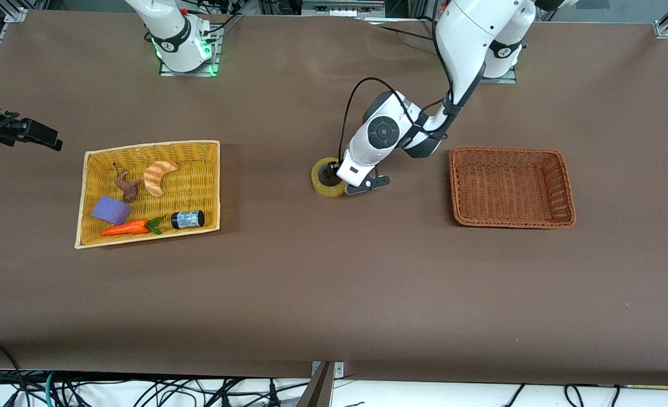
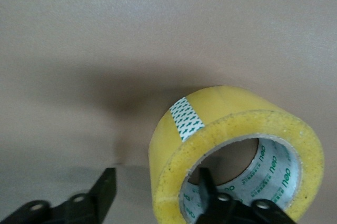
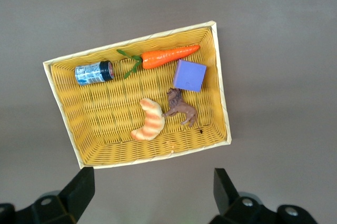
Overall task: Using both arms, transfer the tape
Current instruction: 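Grasp the tape roll with the left gripper and lift it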
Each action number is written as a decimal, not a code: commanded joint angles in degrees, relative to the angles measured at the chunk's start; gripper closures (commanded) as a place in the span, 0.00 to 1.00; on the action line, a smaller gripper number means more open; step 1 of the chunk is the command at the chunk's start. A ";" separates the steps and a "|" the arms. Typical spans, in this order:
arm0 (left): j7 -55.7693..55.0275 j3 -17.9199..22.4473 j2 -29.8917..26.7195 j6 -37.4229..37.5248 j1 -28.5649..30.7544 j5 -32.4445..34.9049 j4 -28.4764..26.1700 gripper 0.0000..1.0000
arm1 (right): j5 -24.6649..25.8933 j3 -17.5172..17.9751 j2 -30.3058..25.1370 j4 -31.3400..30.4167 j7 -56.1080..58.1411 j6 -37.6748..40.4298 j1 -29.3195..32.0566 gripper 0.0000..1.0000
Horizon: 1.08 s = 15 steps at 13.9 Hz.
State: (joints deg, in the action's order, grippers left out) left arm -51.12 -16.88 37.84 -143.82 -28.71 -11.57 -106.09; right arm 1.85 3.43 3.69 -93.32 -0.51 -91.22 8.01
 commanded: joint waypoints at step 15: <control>47.01 6.92 -30.70 25.43 21.24 0.49 -14.39 1.00 | -0.45 0.26 1.24 2.09 -0.64 0.60 0.43 0.00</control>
State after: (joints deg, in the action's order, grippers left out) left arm -14.93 -13.08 13.13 -118.00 -8.77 -11.23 -112.79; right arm 1.84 3.43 4.55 -92.49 -0.51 -91.20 8.03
